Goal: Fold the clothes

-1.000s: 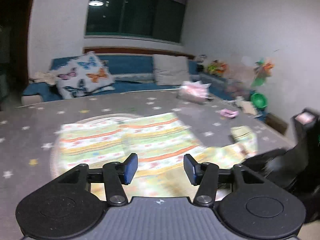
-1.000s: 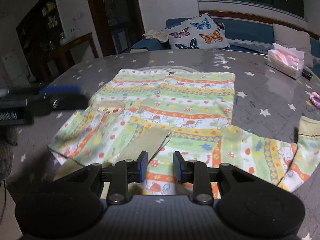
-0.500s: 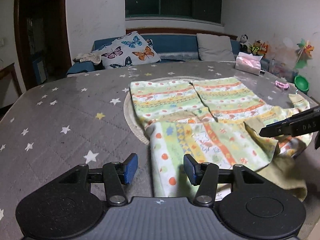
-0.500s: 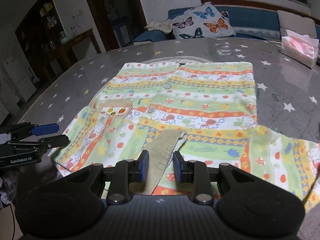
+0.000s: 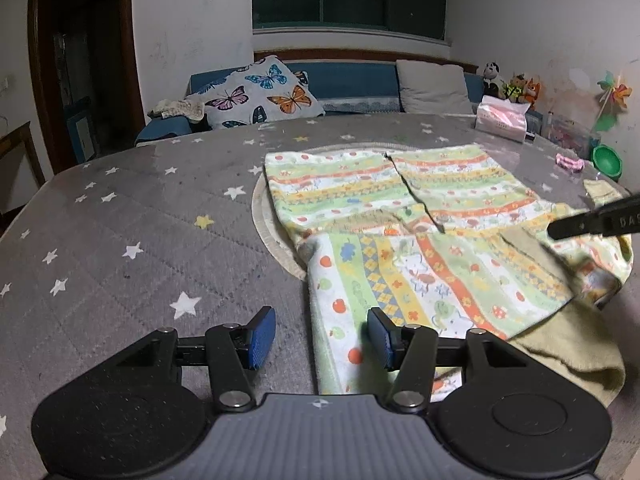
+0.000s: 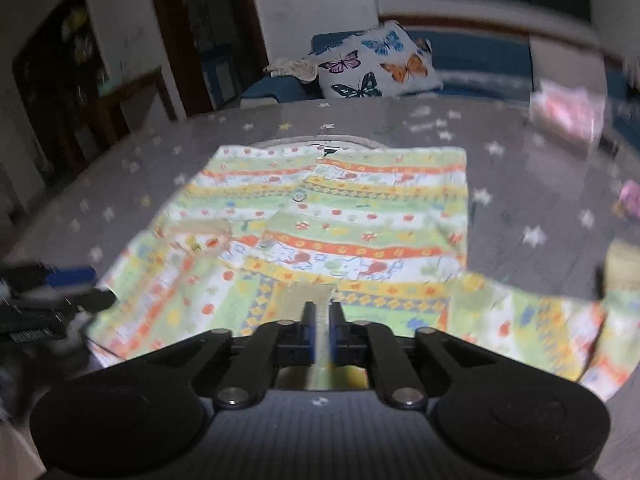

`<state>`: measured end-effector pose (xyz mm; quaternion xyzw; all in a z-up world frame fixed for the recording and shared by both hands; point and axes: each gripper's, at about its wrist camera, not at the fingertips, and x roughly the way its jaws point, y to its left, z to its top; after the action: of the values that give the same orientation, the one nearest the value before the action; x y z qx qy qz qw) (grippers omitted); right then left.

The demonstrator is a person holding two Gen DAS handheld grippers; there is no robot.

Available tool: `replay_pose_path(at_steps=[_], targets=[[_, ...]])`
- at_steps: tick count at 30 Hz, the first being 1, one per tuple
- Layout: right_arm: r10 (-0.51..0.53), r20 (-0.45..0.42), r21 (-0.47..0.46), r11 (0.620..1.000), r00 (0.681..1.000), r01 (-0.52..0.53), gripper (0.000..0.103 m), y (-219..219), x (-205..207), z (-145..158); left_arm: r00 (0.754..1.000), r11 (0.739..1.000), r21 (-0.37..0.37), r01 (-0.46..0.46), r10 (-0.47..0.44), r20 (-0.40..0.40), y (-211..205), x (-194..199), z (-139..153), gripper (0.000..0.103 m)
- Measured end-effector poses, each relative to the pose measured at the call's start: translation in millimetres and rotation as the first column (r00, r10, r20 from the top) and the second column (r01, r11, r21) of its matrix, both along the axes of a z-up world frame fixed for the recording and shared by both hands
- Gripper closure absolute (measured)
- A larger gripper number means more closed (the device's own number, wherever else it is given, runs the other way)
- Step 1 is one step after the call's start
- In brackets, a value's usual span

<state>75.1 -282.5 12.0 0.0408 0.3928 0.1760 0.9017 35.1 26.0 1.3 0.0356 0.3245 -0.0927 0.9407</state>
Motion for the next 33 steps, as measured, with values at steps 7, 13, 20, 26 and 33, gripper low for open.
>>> replay_pose_path(at_steps=[7, 13, 20, 26, 33], targets=[[0.002, -0.045, -0.005, 1.0, 0.999, -0.002, 0.069, 11.2, 13.1, -18.1, 0.999, 1.0, -0.026, -0.004, 0.005, 0.038, -1.9, 15.8, 15.1, 0.054], [0.041, 0.076, -0.121, 0.992, 0.996, -0.032, 0.097, 28.2, 1.1, -3.2, 0.998, 0.999, -0.029, 0.032, -0.03, 0.046, -12.1, 29.6, 16.1, 0.069], [0.032, 0.115, -0.164, 0.986, 0.993, -0.013, 0.094, 28.2, -1.0, -0.3, 1.0, 0.999, 0.014, 0.031, -0.031, -0.003, -16.3, 49.7, -3.2, 0.081], [0.047, 0.112, -0.164, 0.986, 0.993, -0.028, 0.088, 21.2, -6.2, 1.2, 1.0, 1.0, -0.001, 0.014, -0.014, -0.002, -9.4, 48.0, 0.4, 0.08], [0.107, 0.078, -0.176, 0.98, 0.991, -0.092, 0.087, 21.7, -18.0, -3.8, 0.999, 0.999, 0.011, 0.043, -0.043, 0.012, -28.2, 45.5, 6.7, 0.07]])
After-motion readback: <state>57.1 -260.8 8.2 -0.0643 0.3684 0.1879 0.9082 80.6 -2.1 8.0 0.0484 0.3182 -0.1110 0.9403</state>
